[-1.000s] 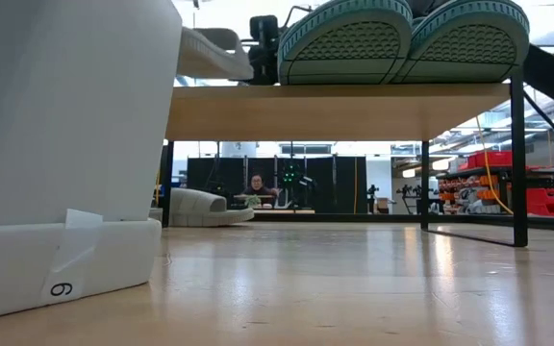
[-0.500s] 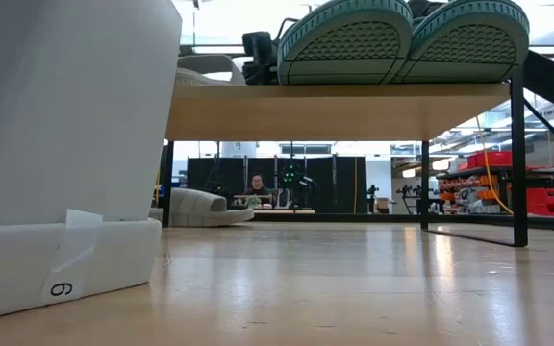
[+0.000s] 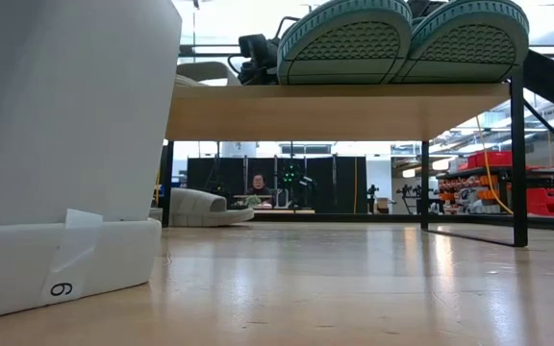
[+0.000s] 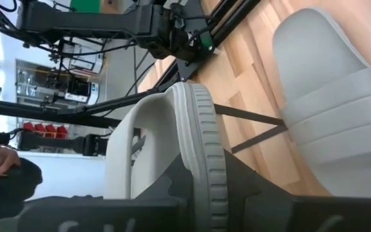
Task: Pick and place slides into the shelf
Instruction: Put the top gray slide on the shelf, then put the gray slide on the shelf
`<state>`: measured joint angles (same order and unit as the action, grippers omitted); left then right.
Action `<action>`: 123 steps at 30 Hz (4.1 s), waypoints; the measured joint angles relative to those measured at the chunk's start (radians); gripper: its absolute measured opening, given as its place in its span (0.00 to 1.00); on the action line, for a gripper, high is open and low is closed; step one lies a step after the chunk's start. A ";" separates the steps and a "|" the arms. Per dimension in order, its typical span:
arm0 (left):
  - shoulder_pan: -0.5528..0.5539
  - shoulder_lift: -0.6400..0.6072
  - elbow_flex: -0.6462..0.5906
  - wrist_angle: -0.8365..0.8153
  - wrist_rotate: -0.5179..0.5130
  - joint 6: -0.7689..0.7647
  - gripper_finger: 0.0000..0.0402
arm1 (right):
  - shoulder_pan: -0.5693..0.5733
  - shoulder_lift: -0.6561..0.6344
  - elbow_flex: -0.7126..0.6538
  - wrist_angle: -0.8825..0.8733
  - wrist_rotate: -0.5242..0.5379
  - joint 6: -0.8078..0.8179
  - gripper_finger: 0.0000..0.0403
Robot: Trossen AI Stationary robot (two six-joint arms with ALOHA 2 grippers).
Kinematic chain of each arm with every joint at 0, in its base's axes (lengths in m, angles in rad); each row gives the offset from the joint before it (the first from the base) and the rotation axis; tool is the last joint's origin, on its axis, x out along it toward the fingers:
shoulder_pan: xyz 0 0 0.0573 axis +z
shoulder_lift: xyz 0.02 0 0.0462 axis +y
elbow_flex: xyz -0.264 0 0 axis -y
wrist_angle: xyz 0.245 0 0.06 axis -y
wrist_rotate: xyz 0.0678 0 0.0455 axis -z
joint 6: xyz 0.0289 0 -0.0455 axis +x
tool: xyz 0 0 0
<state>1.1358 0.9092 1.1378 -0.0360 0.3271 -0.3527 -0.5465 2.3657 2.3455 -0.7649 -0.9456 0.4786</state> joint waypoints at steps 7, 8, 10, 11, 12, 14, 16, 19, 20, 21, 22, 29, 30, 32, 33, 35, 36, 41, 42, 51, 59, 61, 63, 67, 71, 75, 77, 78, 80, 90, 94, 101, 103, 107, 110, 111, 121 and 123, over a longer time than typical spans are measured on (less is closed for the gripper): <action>0.000 0.000 0.000 -0.001 0.000 0.000 0.40 | 0.001 -0.002 0.000 -0.040 0.063 -0.048 0.11; 0.000 0.000 0.000 -0.001 0.000 0.000 0.40 | 0.001 -0.002 0.000 -0.044 0.072 -0.057 0.11; 0.000 0.000 0.000 -0.001 0.000 0.000 0.40 | 0.005 -0.002 0.000 -0.054 0.088 -0.079 0.11; 0.000 0.000 0.000 -0.001 0.000 0.000 0.40 | 0.007 -0.002 0.000 -0.058 0.092 -0.090 0.11; 0.000 0.000 0.000 -0.001 0.000 0.000 0.40 | 0.008 -0.002 0.000 -0.060 0.094 -0.095 0.11; 0.000 0.000 0.000 -0.001 0.000 0.000 0.40 | 0.014 -0.002 0.000 -0.060 0.107 -0.115 0.11; 0.000 0.000 0.000 -0.001 0.000 0.000 0.40 | 0.024 -0.005 -0.011 -0.053 0.132 -0.132 0.11; 0.000 0.000 0.000 -0.002 0.000 0.000 0.40 | 0.035 -0.005 -0.040 -0.048 0.136 -0.140 0.11; 0.000 0.000 0.000 -0.002 0.000 0.000 0.40 | 0.038 -0.005 -0.052 -0.044 0.137 -0.140 0.11; 0.000 0.000 0.000 -0.002 0.000 0.000 0.40 | 0.041 -0.005 -0.066 -0.039 0.139 -0.140 0.11; 0.000 0.000 0.000 -0.002 0.000 0.000 0.40 | 0.045 -0.005 -0.079 -0.031 0.140 -0.140 0.11; 0.000 0.000 0.000 -0.002 0.000 0.000 0.40 | 0.051 -0.005 -0.125 0.014 0.150 -0.140 0.11; 0.000 0.000 0.000 -0.002 0.000 0.000 0.40 | 0.051 -0.005 -0.125 0.023 0.152 -0.139 0.11; 0.000 0.000 0.000 -0.002 0.000 0.000 0.40 | 0.046 -0.005 -0.120 0.035 0.151 -0.131 0.11; 0.000 0.000 0.000 -0.002 0.000 0.000 0.40 | 0.047 -0.004 -0.111 0.035 0.151 -0.130 0.11; 0.000 0.000 0.000 -0.002 0.000 -0.001 0.40 | 0.047 -0.004 -0.102 0.053 0.151 -0.131 0.10; 0.000 0.000 0.000 -0.002 0.000 -0.001 0.40 | 0.047 -0.004 -0.101 0.065 0.151 -0.128 0.10; 0.000 0.000 0.000 -0.002 0.000 -0.001 0.40 | 0.046 -0.003 -0.101 0.084 0.157 -0.115 0.10; 0.000 0.000 0.000 -0.002 0.000 -0.001 0.40 | 0.046 -0.003 -0.101 0.084 0.157 -0.115 0.10; 0.000 0.000 0.000 -0.002 0.000 -0.001 0.40 | 0.045 -0.003 -0.101 0.086 0.185 -0.115 0.24; 0.000 0.000 0.000 -0.002 0.000 0.000 0.40 | 0.045 -0.003 -0.101 0.084 0.192 -0.116 0.34; 0.000 0.000 0.000 -0.002 0.000 0.000 0.40 | 0.045 -0.003 -0.101 0.082 0.192 -0.116 0.37; 0.000 0.000 0.000 -0.002 0.000 0.000 0.40 | 0.045 -0.003 -0.101 0.082 0.190 -0.115 0.41; 0.000 0.000 0.000 -0.002 0.000 -0.001 0.40 | 0.045 -0.003 -0.101 0.082 0.188 -0.109 0.47; 0.000 0.000 0.000 -0.002 0.000 -0.001 0.40 | 0.043 -0.003 -0.101 0.082 0.194 -0.108 0.50; 0.000 0.000 0.000 -0.002 0.000 -0.001 0.40 | 0.043 -0.003 -0.101 0.082 0.222 -0.121 0.52; 0.000 0.000 0.000 -0.002 0.000 -0.001 0.40 | 0.043 -0.003 -0.101 0.082 0.234 -0.124 0.53; 0.000 0.000 0.000 -0.002 0.000 -0.001 0.40 | 0.043 -0.003 -0.101 0.082 0.237 -0.127 0.54; 0.000 0.000 0.000 -0.002 0.000 0.000 0.40 | 0.042 -0.003 -0.101 0.082 0.240 -0.129 0.54; 0.000 0.000 0.000 -0.004 0.000 0.001 0.40 | 0.017 -0.008 -0.101 0.082 0.238 -0.096 0.56; 0.000 0.000 0.000 -0.008 0.000 0.001 0.40 | 0.015 -0.009 -0.100 0.081 0.237 -0.093 0.56; 0.000 0.000 0.000 -0.027 0.000 0.001 0.40 | -0.011 -0.050 -0.099 0.083 0.257 -0.078 0.56; 0.000 0.000 0.000 -0.033 0.000 0.001 0.40 | -0.020 -0.066 -0.099 0.075 0.266 -0.079 0.56; 0.000 0.000 0.000 -0.055 0.000 0.001 0.40 | -0.045 -0.105 -0.099 0.013 0.305 -0.101 0.56; 0.000 0.000 0.000 -0.085 0.000 0.009 0.40 | -0.063 -0.117 -0.099 -0.091 0.349 -0.137 0.56; 0.000 0.000 0.000 -0.094 0.000 0.010 0.40 | -0.066 -0.118 -0.099 -0.126 0.367 -0.151 0.56; 0.000 0.000 0.000 -0.191 0.000 0.034 0.40 | -0.060 -0.120 -0.163 -0.215 0.428 -0.176 0.56; 0.000 0.000 0.000 -0.208 0.000 0.036 0.40 | -0.056 -0.121 -0.199 -0.179 0.433 -0.144 0.56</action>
<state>1.1356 0.9096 1.1374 -0.2442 0.3267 -0.3162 -0.6024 2.2452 2.1467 -0.9444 -0.5125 0.3344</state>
